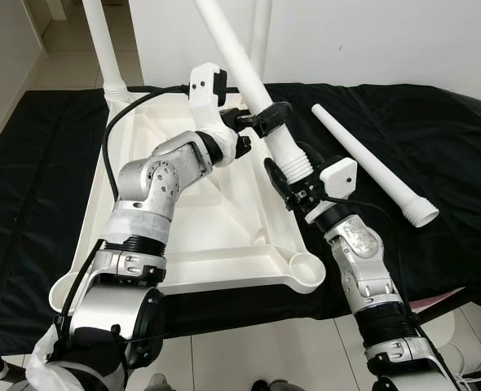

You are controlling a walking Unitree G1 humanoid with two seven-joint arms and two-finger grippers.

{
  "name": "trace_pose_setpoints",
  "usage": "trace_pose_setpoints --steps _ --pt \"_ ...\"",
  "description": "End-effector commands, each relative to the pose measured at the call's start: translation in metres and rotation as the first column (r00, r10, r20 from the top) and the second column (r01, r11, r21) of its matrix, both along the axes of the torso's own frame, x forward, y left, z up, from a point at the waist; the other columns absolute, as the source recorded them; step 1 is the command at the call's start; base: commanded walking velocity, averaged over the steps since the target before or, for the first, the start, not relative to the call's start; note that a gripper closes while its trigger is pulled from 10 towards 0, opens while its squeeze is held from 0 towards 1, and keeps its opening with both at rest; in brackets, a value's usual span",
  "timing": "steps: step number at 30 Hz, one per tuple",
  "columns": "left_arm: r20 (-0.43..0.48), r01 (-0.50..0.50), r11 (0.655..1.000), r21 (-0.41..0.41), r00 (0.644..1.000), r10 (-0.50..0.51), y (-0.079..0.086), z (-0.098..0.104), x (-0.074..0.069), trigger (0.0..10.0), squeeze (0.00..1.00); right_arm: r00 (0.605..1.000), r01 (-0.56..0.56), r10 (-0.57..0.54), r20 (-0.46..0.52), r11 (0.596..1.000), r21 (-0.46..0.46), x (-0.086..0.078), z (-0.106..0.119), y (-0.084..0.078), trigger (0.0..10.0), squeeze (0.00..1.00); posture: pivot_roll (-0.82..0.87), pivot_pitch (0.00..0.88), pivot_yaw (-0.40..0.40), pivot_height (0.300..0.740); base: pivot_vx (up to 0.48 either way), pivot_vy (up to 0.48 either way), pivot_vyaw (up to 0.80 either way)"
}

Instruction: Building children table

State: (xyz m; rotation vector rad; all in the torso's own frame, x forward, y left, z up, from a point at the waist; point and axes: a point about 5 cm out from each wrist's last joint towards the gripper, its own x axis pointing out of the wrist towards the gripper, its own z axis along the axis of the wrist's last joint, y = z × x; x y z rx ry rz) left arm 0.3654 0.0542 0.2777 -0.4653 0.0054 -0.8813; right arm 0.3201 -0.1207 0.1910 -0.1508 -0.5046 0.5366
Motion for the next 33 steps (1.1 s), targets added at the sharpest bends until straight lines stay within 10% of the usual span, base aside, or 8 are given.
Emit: trace_pose_setpoints --steps 1,15,16,17,33 --pt "0.039 0.101 0.995 -0.022 0.994 -0.100 -0.005 0.011 0.000 10.0 0.00 1.000 -0.030 0.029 -0.009 0.999 -0.025 -0.005 -0.004 0.006 10.0 0.00 0.00 0.000 -0.022 0.740 0.000 0.000 0.00" --pt "-0.045 0.011 0.994 -0.104 0.999 -0.016 0.018 0.040 0.024 8.9 0.00 0.996 -0.062 0.058 -0.075 0.996 -0.061 -0.021 -0.026 0.009 10.0 0.00 -0.02 0.004 -0.007 0.740 0.000 0.000 0.00" --pt "-0.068 0.012 0.989 -0.147 0.997 -0.022 0.020 0.042 0.025 2.6 0.00 0.996 -0.052 0.048 -0.074 0.997 -0.062 -0.020 -0.026 0.007 10.0 0.00 -0.02 0.004 -0.007 0.740 0.000 0.000 0.00" --pt "-0.081 0.021 0.985 -0.172 0.996 -0.035 0.020 0.042 0.025 0.0 0.00 0.997 -0.045 0.040 -0.072 0.997 -0.061 -0.019 -0.025 0.005 10.0 0.00 -0.02 0.006 -0.004 0.740 0.000 0.000 0.00" --pt "-0.096 0.054 0.984 -0.168 0.993 -0.071 0.016 0.043 0.025 0.0 0.00 0.995 -0.042 0.037 -0.091 0.997 -0.057 -0.018 -0.025 0.004 10.0 0.00 0.00 0.016 -0.002 0.740 0.000 0.000 0.00"
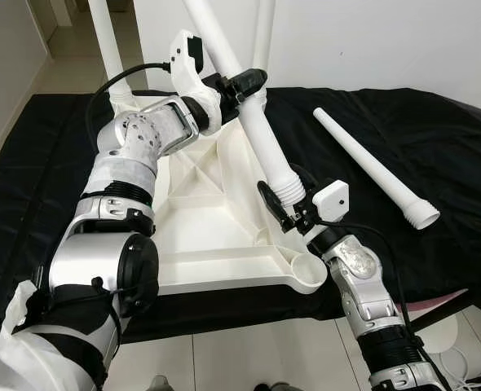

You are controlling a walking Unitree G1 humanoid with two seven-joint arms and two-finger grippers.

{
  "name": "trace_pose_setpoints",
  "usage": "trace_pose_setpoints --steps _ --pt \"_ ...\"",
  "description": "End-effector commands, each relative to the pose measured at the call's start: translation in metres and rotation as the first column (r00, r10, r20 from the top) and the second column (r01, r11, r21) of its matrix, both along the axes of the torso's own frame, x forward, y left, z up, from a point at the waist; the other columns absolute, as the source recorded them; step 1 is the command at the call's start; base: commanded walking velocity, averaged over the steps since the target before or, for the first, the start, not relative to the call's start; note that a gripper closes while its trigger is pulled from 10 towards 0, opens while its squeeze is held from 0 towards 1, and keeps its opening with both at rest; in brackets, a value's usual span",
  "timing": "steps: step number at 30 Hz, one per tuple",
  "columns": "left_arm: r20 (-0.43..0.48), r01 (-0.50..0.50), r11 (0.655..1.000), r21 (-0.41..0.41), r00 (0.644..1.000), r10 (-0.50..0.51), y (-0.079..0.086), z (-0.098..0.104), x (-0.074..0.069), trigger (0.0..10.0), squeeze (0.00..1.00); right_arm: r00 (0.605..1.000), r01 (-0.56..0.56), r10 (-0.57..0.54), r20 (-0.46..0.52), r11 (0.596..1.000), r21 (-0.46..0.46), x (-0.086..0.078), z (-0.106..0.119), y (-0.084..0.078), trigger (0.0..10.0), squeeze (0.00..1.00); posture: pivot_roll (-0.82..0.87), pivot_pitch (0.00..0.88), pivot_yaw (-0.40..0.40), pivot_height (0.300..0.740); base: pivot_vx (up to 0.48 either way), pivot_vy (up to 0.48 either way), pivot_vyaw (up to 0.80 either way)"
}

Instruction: Building children table

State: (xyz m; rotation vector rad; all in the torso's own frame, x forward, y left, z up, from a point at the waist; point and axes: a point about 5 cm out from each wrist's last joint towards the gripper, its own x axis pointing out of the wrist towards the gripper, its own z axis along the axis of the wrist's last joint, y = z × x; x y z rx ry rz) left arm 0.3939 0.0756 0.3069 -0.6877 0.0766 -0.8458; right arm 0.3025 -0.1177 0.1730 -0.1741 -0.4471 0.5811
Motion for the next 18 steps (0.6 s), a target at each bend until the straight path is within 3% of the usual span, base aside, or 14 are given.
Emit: trace_pose_setpoints --steps 1,2,3,5,6,12,13,16,18 --pt "0.060 0.059 0.998 -0.004 0.996 -0.058 -0.006 0.014 -0.003 0.0 0.00 0.999 -0.008 0.008 -0.041 1.000 -0.013 0.000 -0.007 0.001 10.0 0.00 0.00 0.016 -0.002 0.740 0.000 0.000 0.00" --pt "0.058 0.055 0.999 0.000 0.997 -0.055 -0.005 0.014 -0.003 0.0 0.00 0.998 -0.018 0.018 -0.057 1.000 -0.002 0.000 -0.007 0.002 10.0 0.00 0.00 0.019 -0.003 0.740 0.000 0.000 0.00" --pt "0.066 0.044 0.999 0.023 0.997 -0.046 -0.004 0.014 -0.002 2.7 0.00 0.997 -0.027 0.027 -0.073 1.000 0.011 0.000 -0.008 0.003 10.0 1.00 0.00 0.019 -0.003 0.740 0.000 0.000 0.00" --pt "0.070 0.037 0.999 0.038 0.997 -0.039 -0.004 0.015 -0.001 2.7 0.00 0.996 -0.032 0.034 -0.084 0.999 0.019 0.001 -0.008 0.003 10.0 1.00 0.00 0.023 -0.003 0.740 0.000 0.000 0.00" --pt "0.079 0.017 0.998 0.056 0.997 -0.021 -0.003 0.015 -0.001 10.0 0.00 0.996 -0.032 0.033 -0.086 0.999 0.018 0.001 -0.008 0.003 10.0 1.00 0.00 0.026 -0.002 0.740 0.000 0.000 0.00" --pt "0.146 -0.038 0.993 0.108 0.989 0.022 -0.003 0.019 0.000 10.0 0.00 0.997 -0.001 0.002 -0.079 1.000 0.011 0.004 -0.006 0.003 10.0 1.00 0.00 0.025 0.001 0.740 0.000 0.000 0.00" --pt "0.197 -0.075 0.988 0.137 0.979 0.047 -0.006 0.020 0.000 10.0 0.00 0.997 0.018 -0.019 -0.076 1.000 -0.021 0.006 -0.006 0.003 10.0 0.03 0.00 0.027 0.004 0.740 0.000 0.000 0.00" --pt "0.232 -0.099 0.983 0.155 0.971 0.061 -0.007 0.021 -0.001 10.0 0.00 0.997 0.030 -0.033 -0.073 0.999 -0.044 0.007 -0.006 0.004 10.0 0.03 0.00 0.027 0.004 0.740 0.000 0.000 0.00" --pt "0.338 -0.160 0.968 0.193 0.937 0.087 -0.013 0.024 -0.003 10.0 0.00 0.991 0.099 -0.106 -0.079 0.991 -0.089 0.013 -0.006 0.004 10.0 0.00 0.00 0.030 0.003 0.740 0.000 0.000 0.00"
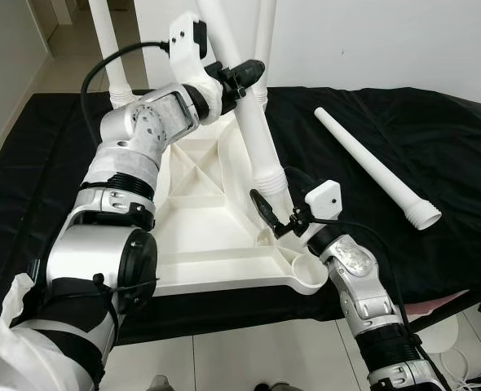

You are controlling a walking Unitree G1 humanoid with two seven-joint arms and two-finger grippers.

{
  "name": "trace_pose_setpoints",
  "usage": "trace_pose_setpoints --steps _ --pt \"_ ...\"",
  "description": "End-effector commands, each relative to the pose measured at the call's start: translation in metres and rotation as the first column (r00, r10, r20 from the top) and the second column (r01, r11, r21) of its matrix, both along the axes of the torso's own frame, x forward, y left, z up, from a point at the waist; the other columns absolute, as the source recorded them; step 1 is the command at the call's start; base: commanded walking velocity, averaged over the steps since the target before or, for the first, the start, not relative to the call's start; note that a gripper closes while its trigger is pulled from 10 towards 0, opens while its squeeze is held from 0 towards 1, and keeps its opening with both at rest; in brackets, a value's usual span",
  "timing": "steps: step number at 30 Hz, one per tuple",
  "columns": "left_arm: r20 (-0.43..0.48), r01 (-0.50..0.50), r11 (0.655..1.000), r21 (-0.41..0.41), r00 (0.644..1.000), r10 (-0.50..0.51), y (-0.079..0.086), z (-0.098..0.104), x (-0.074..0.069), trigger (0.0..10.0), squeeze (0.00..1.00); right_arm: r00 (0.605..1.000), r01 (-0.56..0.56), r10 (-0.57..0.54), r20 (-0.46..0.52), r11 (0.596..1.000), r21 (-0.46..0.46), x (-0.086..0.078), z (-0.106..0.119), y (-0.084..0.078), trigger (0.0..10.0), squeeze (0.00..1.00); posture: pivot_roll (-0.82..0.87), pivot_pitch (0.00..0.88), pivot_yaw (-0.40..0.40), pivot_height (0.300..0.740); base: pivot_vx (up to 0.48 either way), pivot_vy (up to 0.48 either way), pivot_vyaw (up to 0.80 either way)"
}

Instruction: Building children table

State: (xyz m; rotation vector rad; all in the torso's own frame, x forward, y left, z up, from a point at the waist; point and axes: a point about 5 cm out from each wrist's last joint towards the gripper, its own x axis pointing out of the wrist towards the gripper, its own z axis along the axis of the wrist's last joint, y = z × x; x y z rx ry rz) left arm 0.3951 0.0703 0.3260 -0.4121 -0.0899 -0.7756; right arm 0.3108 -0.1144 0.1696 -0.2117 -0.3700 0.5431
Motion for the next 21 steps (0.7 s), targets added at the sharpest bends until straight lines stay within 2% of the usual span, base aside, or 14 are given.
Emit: trace_pose_setpoints --steps 1,3,6,8,14,16,21 --pt "0.138 -0.001 0.999 0.054 0.990 -0.006 -0.010 0.006 -0.007 10.0 0.00 0.994 0.102 -0.104 -0.029 0.993 -0.064 0.009 -0.003 -0.002 10.0 0.00 0.00 0.031 0.004 0.740 0.000 0.000 0.00" --pt "0.138 -0.001 0.999 0.054 0.990 -0.006 -0.010 0.006 -0.007 10.0 0.00 0.994 0.102 -0.104 -0.029 0.993 -0.064 0.009 -0.003 -0.002 10.0 0.00 0.00 0.031 0.004 0.740 0.000 0.000 0.00" --pt "0.157 -0.014 0.997 0.070 0.988 0.003 -0.014 0.003 -0.009 10.0 0.00 0.984 0.170 -0.174 -0.045 0.982 -0.076 0.013 -0.003 -0.006 10.0 0.00 0.00 0.037 0.006 0.740 0.000 0.000 0.00" --pt "0.181 -0.032 0.995 0.096 0.983 0.014 -0.019 -0.001 -0.012 10.0 0.00 0.977 0.198 -0.201 -0.074 0.979 -0.046 0.015 -0.002 -0.006 10.0 0.00 0.00 0.042 0.008 0.740 0.000 0.000 0.00" --pt "0.205 -0.019 0.995 0.102 0.979 -0.002 -0.028 -0.006 -0.018 10.0 0.00 0.976 0.193 -0.192 -0.102 0.981 0.005 0.014 0.003 0.000 10.0 0.00 -0.01 0.052 0.010 0.740 0.000 0.000 0.00" --pt "0.217 -0.016 0.994 0.110 0.976 -0.009 -0.035 -0.011 -0.022 10.0 0.00 0.978 0.187 -0.179 -0.109 0.980 0.065 0.014 0.011 0.006 10.0 0.00 -0.01 0.055 0.007 0.740 0.000 0.000 0.00" --pt "0.234 -0.023 0.993 0.113 0.972 -0.004 -0.042 -0.016 -0.026 10.0 0.00 0.979 0.184 -0.175 -0.106 0.979 0.084 0.014 0.017 0.012 10.0 0.00 -0.01 0.061 0.001 0.740 0.000 0.000 0.00"
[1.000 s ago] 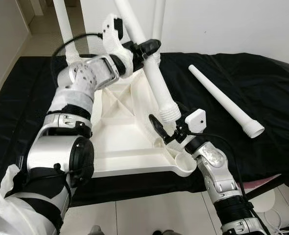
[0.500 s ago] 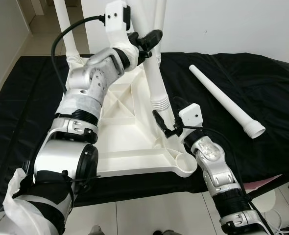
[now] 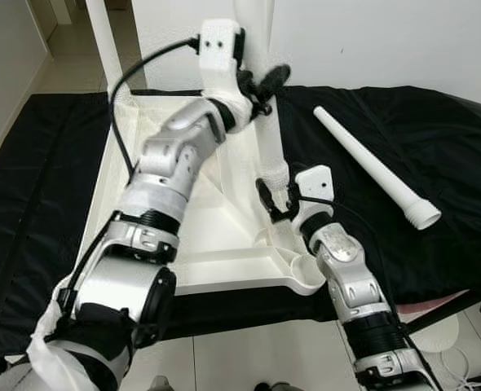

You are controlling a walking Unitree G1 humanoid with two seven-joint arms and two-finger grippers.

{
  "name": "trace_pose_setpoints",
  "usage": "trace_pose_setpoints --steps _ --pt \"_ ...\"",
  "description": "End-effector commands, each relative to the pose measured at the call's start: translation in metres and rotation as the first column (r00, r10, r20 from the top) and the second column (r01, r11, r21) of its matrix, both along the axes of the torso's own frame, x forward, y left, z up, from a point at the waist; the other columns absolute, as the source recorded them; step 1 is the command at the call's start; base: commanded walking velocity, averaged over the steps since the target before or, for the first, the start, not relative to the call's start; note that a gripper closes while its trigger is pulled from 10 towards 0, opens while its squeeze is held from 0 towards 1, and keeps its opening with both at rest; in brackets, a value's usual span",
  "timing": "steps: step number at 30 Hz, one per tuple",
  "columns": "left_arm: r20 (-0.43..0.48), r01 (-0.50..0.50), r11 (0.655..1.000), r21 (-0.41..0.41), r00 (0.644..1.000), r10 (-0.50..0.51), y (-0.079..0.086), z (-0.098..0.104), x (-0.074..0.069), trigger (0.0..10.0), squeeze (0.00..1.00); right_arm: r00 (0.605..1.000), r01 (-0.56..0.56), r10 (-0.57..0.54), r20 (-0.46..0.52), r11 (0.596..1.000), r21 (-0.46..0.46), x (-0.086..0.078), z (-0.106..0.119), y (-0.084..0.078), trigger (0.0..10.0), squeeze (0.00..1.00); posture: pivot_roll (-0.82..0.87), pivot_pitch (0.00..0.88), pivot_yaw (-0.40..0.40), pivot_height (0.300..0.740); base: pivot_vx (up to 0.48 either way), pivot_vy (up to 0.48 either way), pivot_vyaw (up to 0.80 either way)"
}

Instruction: Building children table

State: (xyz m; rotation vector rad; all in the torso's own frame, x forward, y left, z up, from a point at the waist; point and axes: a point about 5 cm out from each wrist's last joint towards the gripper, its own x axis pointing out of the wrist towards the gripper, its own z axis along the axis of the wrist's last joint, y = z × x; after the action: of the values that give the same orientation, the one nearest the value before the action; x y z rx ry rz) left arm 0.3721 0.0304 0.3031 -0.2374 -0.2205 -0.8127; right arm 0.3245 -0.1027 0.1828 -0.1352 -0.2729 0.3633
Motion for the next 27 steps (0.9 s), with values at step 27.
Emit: trace_pose_setpoints --steps 27 --pt "0.125 -0.015 1.000 0.024 0.992 0.011 -0.030 0.001 -0.033 10.0 0.00 0.993 0.035 -0.037 -0.115 0.999 -0.018 0.025 0.020 0.005 10.0 0.00 0.01 0.054 -0.033 0.740 0.000 0.000 0.00"
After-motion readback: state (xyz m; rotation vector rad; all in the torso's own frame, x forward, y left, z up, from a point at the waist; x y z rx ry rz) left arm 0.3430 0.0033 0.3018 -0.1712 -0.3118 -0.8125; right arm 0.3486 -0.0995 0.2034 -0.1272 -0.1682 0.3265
